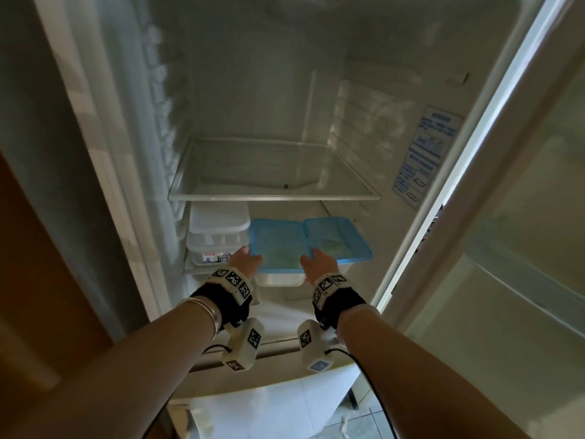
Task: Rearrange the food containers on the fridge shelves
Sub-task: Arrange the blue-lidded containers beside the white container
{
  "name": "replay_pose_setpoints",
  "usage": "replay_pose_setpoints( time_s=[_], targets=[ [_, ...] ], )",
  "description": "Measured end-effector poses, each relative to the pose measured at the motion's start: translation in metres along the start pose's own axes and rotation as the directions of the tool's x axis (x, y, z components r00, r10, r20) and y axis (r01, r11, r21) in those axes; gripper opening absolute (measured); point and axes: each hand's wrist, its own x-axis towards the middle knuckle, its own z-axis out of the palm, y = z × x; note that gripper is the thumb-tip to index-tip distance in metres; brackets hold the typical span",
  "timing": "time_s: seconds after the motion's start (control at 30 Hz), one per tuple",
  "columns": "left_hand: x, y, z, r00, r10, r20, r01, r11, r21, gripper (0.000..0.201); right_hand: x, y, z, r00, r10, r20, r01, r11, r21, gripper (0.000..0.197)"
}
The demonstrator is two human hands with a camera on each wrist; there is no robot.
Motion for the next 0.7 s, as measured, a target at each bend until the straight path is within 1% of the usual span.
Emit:
replay_pose_setpoints(
  time_s=[0.1,0.23,0.3,0.37,0.47,0.6,0.7],
  targets=[
    [0.005,-0.004,0.005,1.000,-0.018,-0.008,0.018,0.999,-0.040,0.038,0.002,0.001,0.001,1.000,-0.017,0.000,0.017,0.998,-0.056,0.043],
    [0.012,-0.005,0.004,0.999,-0.033,0.000,0.033,0.999,-0.039,0.037,0.003,0.002,0.004,0.998,-0.055,0.016,0.056,0.995,-0.087,0.053],
    [0.016,-0.005,0.004,0.999,-0.031,0.006,0.031,0.999,-0.043,0.036,0.004,0.003,0.006,0.996,-0.088,0.026,0.090,0.992,-0.090,0.059],
    [0.019,-0.006,0.003,1.000,-0.024,0.000,0.024,0.999,-0.031,0.037,0.004,0.004,0.008,0.989,-0.136,0.064,0.141,0.986,-0.088,0.064],
    [0.019,-0.007,0.003,1.000,-0.007,-0.008,0.007,1.000,0.000,0.037,0.002,0.008,0.008,0.974,-0.171,0.150,0.182,0.981,-0.061,0.071],
    [0.014,-0.005,0.003,0.999,0.026,-0.027,-0.025,0.998,0.062,0.038,0.004,0.012,0.005,0.970,-0.197,0.145,0.212,0.972,-0.097,0.075],
    [0.007,-0.001,0.001,0.993,0.110,-0.049,-0.100,0.978,0.184,0.049,0.005,0.013,0.004,0.968,-0.217,0.128,0.235,0.961,-0.145,0.072]
  ],
)
